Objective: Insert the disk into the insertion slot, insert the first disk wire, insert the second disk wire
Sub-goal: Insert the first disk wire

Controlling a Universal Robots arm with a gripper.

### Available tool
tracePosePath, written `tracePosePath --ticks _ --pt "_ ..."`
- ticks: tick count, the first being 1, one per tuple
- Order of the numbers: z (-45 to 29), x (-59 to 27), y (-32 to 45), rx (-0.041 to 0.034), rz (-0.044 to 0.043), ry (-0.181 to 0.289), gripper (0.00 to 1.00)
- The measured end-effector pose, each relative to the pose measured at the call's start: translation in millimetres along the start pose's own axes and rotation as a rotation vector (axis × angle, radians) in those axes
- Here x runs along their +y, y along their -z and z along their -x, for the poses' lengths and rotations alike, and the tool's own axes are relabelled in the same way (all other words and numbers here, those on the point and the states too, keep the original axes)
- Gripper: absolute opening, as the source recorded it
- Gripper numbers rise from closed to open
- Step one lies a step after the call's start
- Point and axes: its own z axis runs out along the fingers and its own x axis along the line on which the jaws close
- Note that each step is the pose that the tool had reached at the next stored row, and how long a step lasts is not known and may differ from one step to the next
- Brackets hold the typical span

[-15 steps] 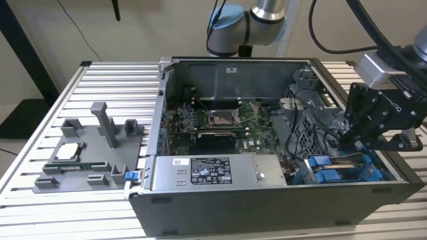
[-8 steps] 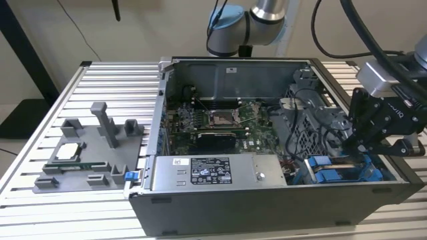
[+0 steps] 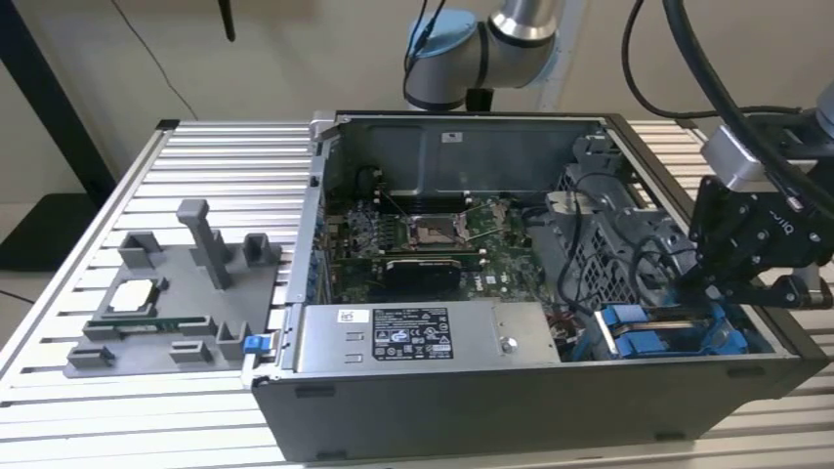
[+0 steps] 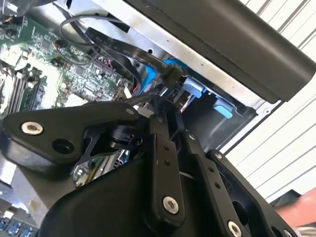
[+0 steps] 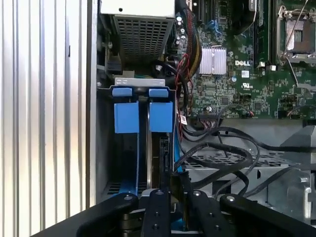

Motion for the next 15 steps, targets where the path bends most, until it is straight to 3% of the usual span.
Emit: tracePosePath --ticks 15 --pt "-3.3 -0.4 -4.5 -0.0011 -0.0022 -0.019 0.0"
